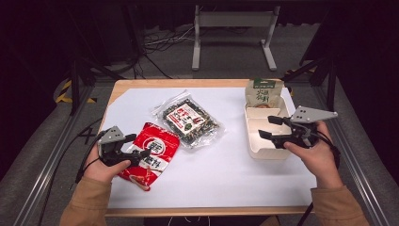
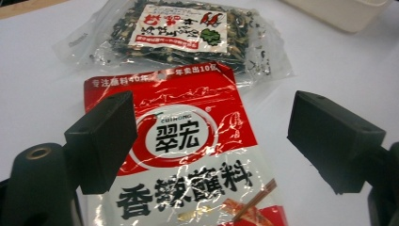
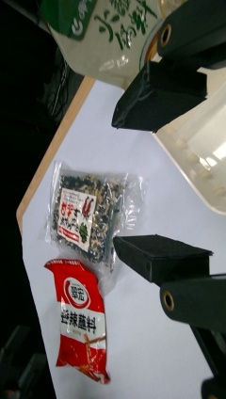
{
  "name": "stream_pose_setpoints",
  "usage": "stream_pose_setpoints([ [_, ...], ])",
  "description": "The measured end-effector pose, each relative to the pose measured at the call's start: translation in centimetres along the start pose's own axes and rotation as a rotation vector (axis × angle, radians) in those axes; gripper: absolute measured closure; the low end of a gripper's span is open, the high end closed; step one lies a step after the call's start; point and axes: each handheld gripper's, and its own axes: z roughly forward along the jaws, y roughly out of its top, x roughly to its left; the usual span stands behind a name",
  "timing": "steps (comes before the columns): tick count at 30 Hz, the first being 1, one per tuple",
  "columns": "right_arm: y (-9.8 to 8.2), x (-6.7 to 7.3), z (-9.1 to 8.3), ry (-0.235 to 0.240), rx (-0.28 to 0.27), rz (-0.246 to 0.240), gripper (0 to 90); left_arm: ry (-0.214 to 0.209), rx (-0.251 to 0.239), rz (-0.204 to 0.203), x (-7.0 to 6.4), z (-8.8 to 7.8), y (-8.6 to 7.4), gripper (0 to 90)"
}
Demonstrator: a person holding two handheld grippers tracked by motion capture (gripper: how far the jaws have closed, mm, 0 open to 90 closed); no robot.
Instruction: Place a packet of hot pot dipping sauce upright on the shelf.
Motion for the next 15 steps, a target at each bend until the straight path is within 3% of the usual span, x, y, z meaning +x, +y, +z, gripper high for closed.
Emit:
stream_pose_setpoints([
  [4, -0.5, 0.4, 0.4, 0.024, -0.003, -0.001, 38.8, -0.001, 0.01, 0.008, 0.8, 0.2, 0.3, 17.5],
  [10, -0.7, 0.9, 0.6, 0.037, -0.004, -0.009, 38.4, -0.019, 0.017, -0.017, 2.2, 1.2, 0.8, 9.4],
  [15, -0.9, 1.3, 0.8, 0.041, 0.003, -0.018, 39.0, -0.003, 0.018, -0.04, 3.5, 1.6, 1.3, 7.5],
])
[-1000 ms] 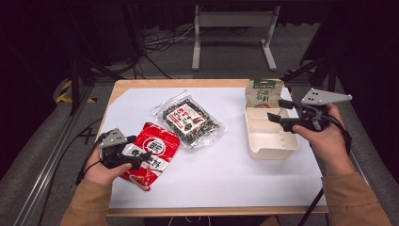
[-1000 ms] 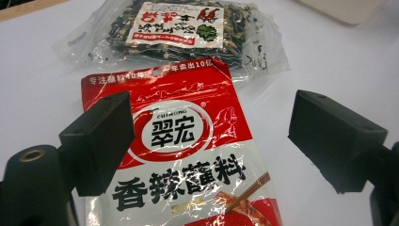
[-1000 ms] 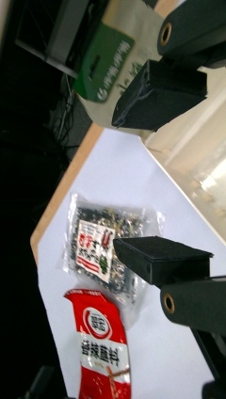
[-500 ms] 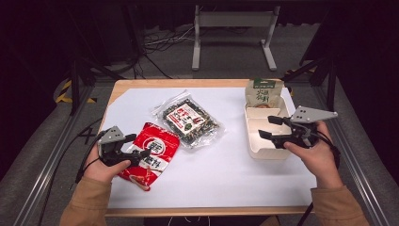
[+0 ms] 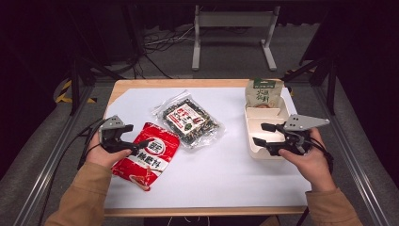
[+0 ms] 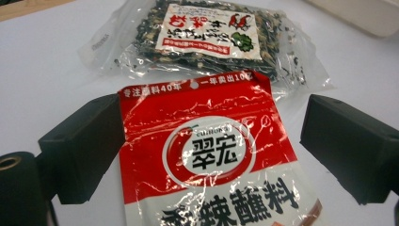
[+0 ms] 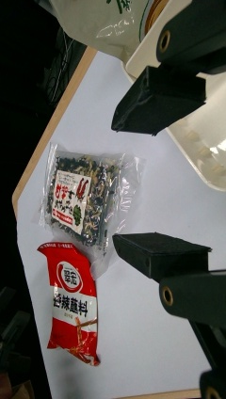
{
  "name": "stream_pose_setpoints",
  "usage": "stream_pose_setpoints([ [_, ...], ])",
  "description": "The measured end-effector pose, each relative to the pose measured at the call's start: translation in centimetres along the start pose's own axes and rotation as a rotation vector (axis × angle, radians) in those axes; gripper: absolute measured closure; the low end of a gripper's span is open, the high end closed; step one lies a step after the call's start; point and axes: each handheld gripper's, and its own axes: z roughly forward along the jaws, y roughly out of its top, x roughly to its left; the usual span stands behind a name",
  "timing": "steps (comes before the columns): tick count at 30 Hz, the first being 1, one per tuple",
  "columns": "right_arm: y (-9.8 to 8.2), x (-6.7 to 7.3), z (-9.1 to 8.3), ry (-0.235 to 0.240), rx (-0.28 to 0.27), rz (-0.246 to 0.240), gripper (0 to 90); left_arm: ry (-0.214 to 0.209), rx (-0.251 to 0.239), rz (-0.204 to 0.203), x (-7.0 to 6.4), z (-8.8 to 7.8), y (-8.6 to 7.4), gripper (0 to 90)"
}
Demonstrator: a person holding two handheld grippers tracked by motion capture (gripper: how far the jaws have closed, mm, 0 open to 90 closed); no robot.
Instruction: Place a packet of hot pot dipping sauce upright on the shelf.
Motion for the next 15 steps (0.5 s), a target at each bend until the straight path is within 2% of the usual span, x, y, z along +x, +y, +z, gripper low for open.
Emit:
stream_pose_setpoints([
  [1, 0.0, 0.0, 0.0, 0.0, -0.001, -0.001, 39.0, 0.014, -0.008, -0.003, 0.2, 0.1, 0.2, 8.1],
  [5, -0.1, 0.2, 0.1, 0.002, -0.004, -0.001, 39.1, 0.011, -0.043, -0.03, 1.1, 0.3, 0.5, 13.2],
  [6, -0.1, 0.3, 0.2, 0.003, -0.002, -0.002, 39.0, 0.015, -0.052, -0.032, 1.7, 0.7, 0.6, 13.8],
  [15, -0.4, 0.4, 0.7, 0.008, 0.013, -0.001, 38.6, 0.017, -0.03, -0.016, 2.9, 2.4, 1.5, 14.8],
])
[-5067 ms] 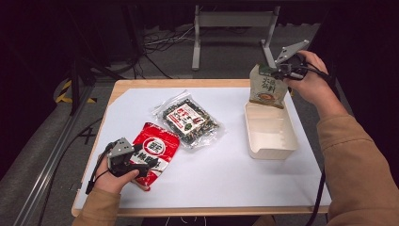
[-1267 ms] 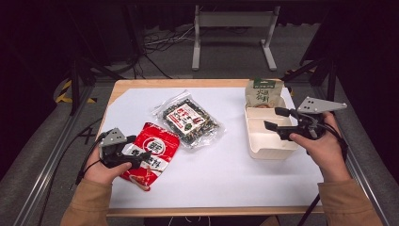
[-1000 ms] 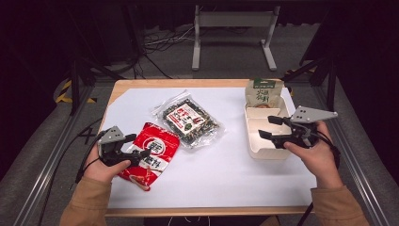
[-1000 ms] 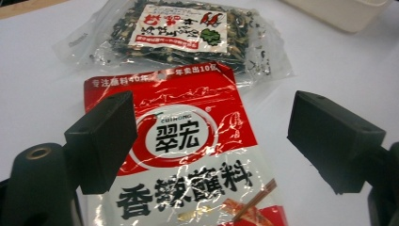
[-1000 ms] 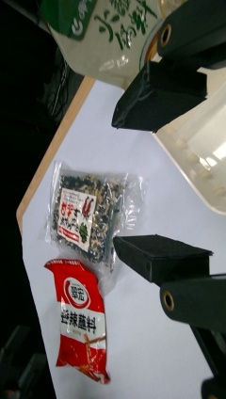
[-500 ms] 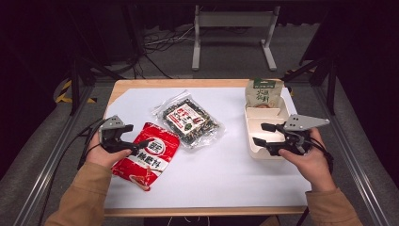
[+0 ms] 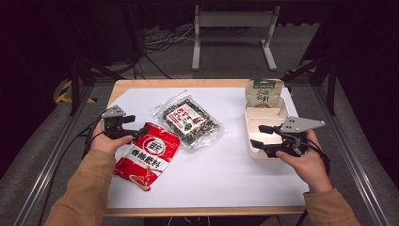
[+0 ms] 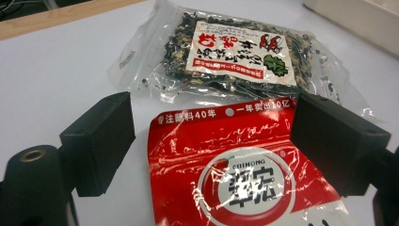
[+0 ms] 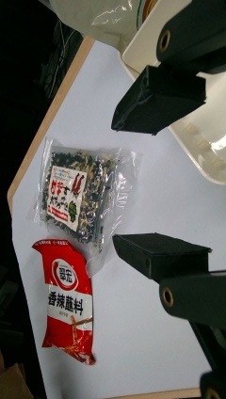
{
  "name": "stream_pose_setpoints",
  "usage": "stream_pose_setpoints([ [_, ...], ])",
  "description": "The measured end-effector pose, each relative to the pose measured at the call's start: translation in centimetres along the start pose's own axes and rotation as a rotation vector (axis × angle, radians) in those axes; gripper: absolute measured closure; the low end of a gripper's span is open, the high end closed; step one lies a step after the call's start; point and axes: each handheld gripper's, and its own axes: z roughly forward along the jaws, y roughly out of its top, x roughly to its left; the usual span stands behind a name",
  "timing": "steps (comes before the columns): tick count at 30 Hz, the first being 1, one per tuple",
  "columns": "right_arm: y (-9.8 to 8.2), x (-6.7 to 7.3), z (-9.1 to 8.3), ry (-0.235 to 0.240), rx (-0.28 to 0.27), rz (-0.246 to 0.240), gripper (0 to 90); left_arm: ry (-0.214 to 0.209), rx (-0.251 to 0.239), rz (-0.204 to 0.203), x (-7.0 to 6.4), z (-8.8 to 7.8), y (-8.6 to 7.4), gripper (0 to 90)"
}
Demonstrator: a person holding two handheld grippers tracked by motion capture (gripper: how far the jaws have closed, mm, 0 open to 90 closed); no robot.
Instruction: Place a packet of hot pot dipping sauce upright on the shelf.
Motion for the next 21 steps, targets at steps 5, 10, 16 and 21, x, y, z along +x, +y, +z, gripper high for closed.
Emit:
stream_pose_setpoints([
  [5, -0.1, 0.0, 0.2, 0.005, 0.003, 0.002, 38.4, -0.004, 0.005, -0.021, 0.4, 0.8, 0.1, 15.8],
  [10, -0.1, 0.0, 0.2, 0.008, -0.001, 0.007, 37.9, -0.005, 0.011, -0.032, 0.9, 1.8, 0.1, 17.6],
  [16, -0.2, 0.1, 0.3, 0.012, -0.005, 0.009, 37.3, -0.006, 0.027, -0.04, 2.0, 3.5, -0.5, 18.1],
  [21, -0.3, 0.1, 0.2, 0.013, -0.008, 0.011, 36.8, -0.021, 0.025, -0.053, 2.8, 4.2, -0.9, 17.7],
])
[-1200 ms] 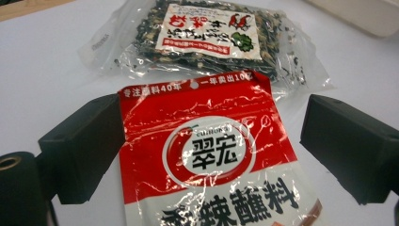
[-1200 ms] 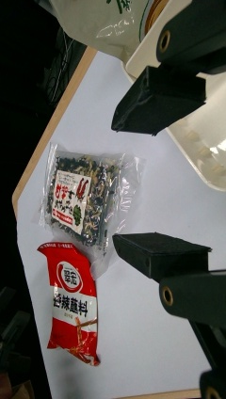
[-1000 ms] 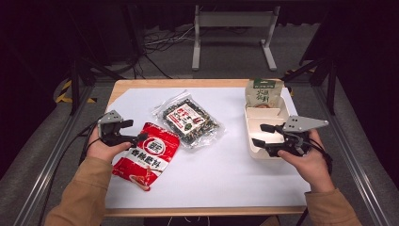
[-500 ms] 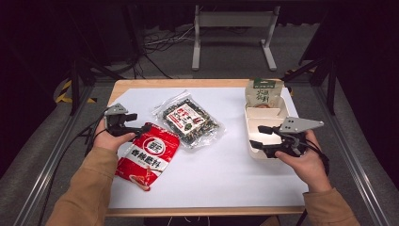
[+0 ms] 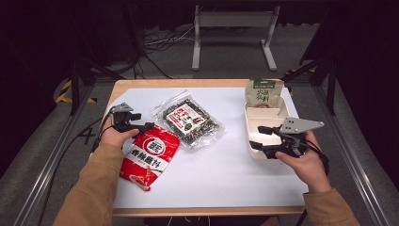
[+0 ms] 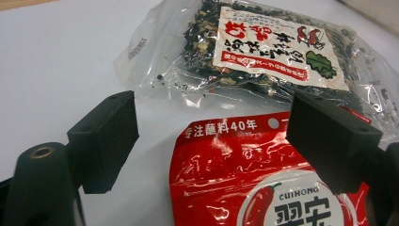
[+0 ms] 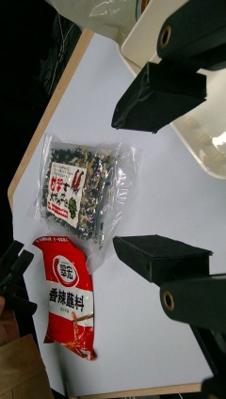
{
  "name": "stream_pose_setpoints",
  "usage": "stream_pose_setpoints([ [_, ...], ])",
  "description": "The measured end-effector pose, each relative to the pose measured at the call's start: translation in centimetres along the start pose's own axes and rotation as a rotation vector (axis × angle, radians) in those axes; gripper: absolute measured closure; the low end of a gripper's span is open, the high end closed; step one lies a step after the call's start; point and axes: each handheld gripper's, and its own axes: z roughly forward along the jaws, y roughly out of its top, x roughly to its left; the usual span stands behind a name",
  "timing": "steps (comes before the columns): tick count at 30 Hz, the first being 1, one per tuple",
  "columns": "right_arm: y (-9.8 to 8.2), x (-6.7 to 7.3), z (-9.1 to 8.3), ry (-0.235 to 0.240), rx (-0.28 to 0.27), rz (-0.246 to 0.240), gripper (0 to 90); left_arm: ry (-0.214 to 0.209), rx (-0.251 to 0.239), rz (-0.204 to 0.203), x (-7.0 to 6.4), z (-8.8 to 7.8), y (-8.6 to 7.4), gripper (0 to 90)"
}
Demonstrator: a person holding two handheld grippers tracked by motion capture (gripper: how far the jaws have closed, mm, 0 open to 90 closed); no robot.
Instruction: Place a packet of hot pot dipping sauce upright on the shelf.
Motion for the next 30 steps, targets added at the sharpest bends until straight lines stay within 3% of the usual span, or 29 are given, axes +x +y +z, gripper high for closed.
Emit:
stream_pose_setpoints([
  [10, -0.2, 0.0, 0.2, 0.004, 0.009, 0.006, 36.6, -0.037, 0.052, -0.058, 0.5, 1.7, -0.7, 20.9],
  [17, -0.3, -0.1, 0.4, 0.008, 0.013, 0.012, 36.5, -0.071, 0.067, -0.073, 0.6, 2.1, -0.9, 22.4],
  [23, -0.4, -0.1, 0.5, 0.009, 0.021, 0.014, 36.3, -0.074, 0.104, -0.063, 0.7, 2.7, -1.2, 20.8],
  [30, -0.5, -0.1, 0.6, 0.01, 0.025, 0.017, 36.3, -0.122, 0.111, -0.049, 0.7, 2.7, -1.3, 21.4],
])
